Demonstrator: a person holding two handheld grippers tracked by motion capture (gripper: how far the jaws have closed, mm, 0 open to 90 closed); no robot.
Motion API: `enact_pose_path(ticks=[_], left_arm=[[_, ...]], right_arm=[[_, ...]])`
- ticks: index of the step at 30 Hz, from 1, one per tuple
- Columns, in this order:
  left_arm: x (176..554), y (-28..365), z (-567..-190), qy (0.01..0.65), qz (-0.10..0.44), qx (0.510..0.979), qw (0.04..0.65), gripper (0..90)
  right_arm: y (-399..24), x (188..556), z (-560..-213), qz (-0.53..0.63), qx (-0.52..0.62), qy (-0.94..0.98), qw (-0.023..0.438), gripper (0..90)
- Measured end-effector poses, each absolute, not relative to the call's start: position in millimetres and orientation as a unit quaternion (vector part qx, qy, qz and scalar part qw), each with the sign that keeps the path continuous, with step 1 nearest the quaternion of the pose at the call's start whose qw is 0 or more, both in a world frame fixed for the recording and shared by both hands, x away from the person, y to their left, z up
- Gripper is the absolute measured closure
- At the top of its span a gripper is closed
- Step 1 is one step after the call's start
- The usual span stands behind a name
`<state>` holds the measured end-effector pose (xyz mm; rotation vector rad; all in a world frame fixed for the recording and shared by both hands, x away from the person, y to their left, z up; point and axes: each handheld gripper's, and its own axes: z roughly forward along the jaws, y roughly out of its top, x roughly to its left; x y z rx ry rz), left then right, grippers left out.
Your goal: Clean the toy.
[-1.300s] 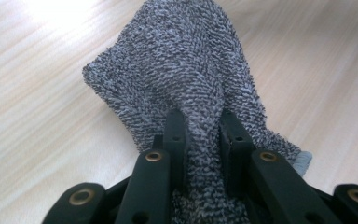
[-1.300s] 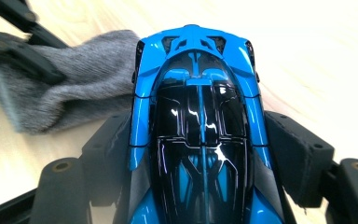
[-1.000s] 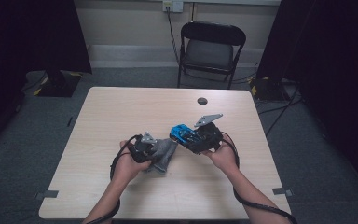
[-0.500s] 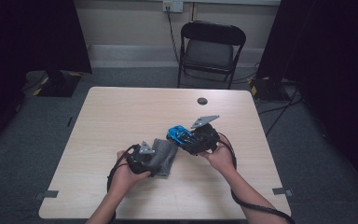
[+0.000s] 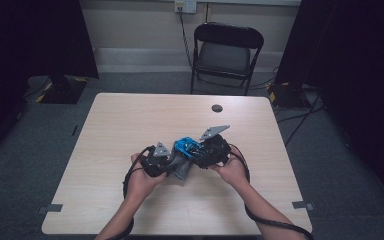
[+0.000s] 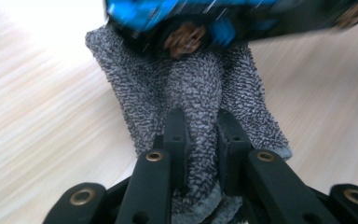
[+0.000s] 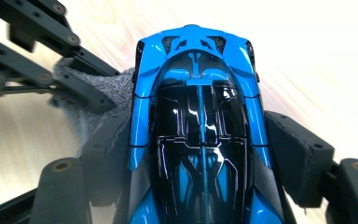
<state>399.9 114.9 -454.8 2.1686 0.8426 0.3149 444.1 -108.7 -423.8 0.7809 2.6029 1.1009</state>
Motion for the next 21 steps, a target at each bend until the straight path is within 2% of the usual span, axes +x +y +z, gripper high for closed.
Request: enact_pose_path(ticks=[21], left_arm=[[384,69,-453,0.280,0.067,0.858,0.425,77.3]], right_arm=[[-106,452,-423,0.382,0.281,0.874,0.102,28.0]])
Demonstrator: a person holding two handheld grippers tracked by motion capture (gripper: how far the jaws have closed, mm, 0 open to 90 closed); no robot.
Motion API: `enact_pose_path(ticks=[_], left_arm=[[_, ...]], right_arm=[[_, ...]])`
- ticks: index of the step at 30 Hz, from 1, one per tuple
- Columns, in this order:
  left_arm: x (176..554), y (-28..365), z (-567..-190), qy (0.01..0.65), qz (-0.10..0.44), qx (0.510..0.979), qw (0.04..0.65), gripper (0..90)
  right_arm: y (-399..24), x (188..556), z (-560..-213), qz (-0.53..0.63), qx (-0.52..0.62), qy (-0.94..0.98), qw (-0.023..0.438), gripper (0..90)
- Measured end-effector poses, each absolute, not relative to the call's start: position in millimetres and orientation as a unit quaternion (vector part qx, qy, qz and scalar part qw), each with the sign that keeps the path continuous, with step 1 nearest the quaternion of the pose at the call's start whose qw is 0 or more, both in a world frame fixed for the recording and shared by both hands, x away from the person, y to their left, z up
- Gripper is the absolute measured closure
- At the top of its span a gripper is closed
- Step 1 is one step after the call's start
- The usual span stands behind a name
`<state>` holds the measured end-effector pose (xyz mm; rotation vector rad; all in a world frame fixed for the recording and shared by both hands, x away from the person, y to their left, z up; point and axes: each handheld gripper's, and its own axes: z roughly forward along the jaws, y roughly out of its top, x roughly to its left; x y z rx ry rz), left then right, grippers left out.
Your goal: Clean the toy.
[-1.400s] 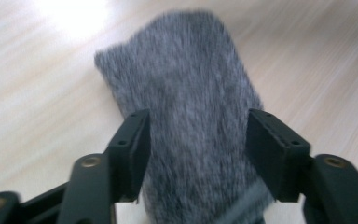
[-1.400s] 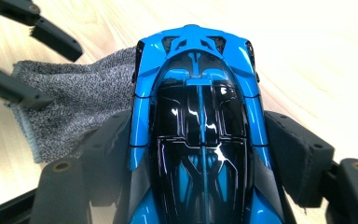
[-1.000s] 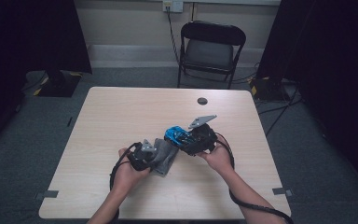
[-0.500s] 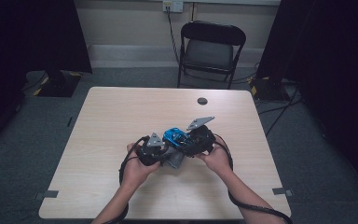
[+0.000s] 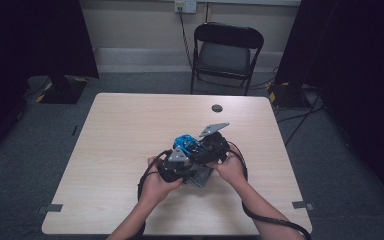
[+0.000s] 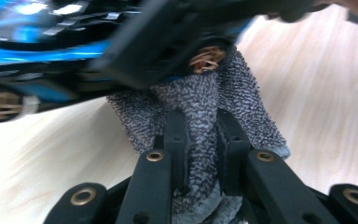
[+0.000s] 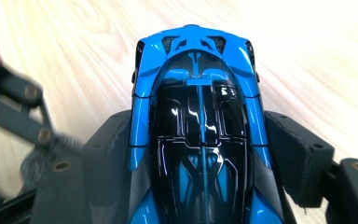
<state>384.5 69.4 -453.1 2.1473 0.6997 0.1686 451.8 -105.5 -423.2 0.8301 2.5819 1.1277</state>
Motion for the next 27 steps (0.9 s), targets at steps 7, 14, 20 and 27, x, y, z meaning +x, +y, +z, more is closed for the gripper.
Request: enact_pose_path(ticks=[7,14,20,27], left_arm=[[380,64,-460,0.272,0.055,0.867,0.413,77.3],[388,89,-458,0.296,0.074,0.865,0.398,77.3],[398,116,-458,0.323,0.101,0.862,0.377,77.3],[409,133,-450,0.346,0.112,0.851,0.379,77.3]], right_arm=[[-105,455,-420,0.386,0.284,0.872,0.098,27.9],[-112,454,-413,0.391,0.284,0.869,0.103,28.0],[-120,453,-410,0.392,0.285,0.868,0.106,28.0],[-123,449,-410,0.393,0.283,0.868,0.108,27.9]])
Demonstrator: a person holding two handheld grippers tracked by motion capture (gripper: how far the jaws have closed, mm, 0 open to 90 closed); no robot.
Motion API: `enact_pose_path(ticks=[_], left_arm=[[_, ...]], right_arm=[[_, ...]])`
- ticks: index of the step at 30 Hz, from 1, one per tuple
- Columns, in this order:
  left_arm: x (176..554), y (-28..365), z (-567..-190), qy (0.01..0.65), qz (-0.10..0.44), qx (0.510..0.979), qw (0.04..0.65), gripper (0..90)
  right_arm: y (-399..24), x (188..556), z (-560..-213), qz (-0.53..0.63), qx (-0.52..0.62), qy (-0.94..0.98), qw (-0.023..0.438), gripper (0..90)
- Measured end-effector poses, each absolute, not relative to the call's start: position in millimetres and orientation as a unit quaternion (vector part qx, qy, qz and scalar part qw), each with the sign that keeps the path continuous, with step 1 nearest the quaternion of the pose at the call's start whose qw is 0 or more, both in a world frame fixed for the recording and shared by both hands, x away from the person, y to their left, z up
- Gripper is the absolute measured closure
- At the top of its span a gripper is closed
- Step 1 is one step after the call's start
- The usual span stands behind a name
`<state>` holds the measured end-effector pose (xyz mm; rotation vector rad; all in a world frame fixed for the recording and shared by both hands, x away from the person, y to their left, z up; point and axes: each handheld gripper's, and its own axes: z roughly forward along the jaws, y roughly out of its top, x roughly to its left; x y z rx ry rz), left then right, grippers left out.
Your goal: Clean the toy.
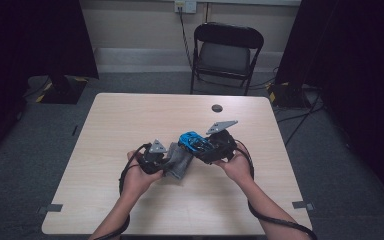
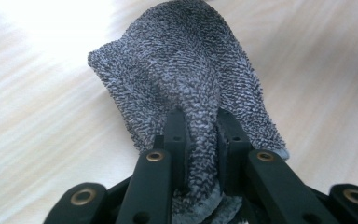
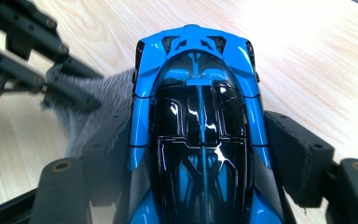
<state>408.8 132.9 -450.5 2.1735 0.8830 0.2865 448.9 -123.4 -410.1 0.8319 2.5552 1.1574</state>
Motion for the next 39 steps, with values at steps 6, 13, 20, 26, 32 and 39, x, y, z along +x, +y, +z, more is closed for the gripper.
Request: enact_pose_path(ticks=[6,13,20,26,32,39], left_arm=[[416,139,-444,0.355,0.115,0.846,0.380,77.3],[418,136,-441,0.349,0.122,0.845,0.386,77.3],[418,131,-440,0.346,0.116,0.844,0.394,77.4],[417,128,-440,0.342,0.118,0.845,0.394,77.4],[416,124,-440,0.335,0.116,0.848,0.393,77.4],[412,115,-439,0.324,0.113,0.850,0.401,77.4]], right_arm=[[-122,446,-410,0.392,0.277,0.870,0.110,28.0],[-122,444,-414,0.391,0.277,0.871,0.109,27.9],[-119,442,-418,0.386,0.276,0.874,0.107,27.9],[-120,443,-418,0.384,0.276,0.874,0.108,27.9],[-119,443,-419,0.384,0.278,0.874,0.107,28.0],[-116,445,-417,0.386,0.280,0.873,0.105,27.9]])
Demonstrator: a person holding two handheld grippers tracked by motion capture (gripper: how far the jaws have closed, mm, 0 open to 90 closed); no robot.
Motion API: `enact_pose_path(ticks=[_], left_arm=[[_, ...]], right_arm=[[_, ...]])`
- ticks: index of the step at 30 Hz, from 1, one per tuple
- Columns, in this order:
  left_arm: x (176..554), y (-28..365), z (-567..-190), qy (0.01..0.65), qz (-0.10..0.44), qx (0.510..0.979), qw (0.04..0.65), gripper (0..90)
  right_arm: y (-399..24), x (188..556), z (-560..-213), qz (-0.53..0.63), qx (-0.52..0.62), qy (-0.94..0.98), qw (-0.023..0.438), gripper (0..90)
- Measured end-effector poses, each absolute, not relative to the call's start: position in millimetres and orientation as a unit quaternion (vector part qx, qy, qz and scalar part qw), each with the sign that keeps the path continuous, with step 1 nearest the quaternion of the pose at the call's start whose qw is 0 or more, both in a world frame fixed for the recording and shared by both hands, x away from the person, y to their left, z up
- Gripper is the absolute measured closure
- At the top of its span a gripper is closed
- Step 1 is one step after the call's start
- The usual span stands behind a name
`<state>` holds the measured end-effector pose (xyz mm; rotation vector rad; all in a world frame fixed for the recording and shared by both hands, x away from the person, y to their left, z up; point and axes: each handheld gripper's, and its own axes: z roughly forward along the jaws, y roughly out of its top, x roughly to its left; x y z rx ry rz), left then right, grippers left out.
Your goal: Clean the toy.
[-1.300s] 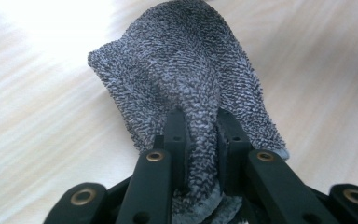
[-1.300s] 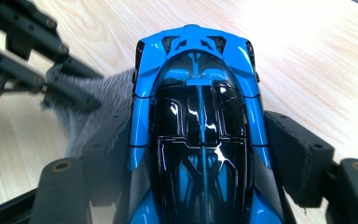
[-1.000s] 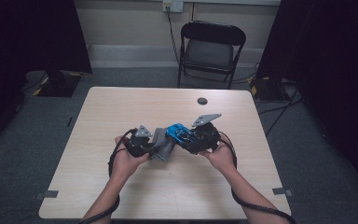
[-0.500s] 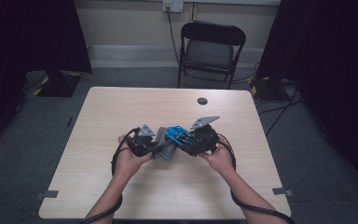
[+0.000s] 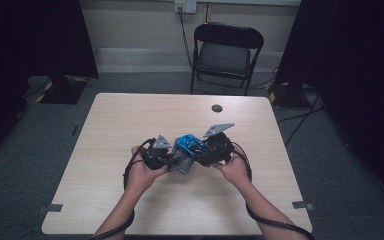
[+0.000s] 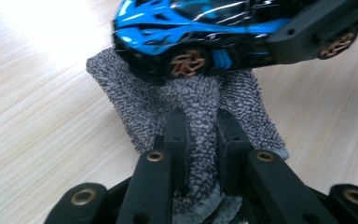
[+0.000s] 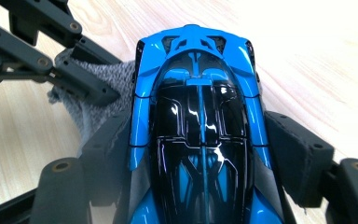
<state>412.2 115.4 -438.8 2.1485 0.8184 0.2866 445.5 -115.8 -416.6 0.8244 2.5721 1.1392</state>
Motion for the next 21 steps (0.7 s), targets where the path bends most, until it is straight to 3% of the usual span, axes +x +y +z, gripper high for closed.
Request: enact_pose_path(ticks=[21], left_arm=[[395,83,-438,0.279,0.087,0.859,0.421,77.5]], right_arm=[[-108,454,-416,0.396,0.292,0.865,0.097,28.0]])
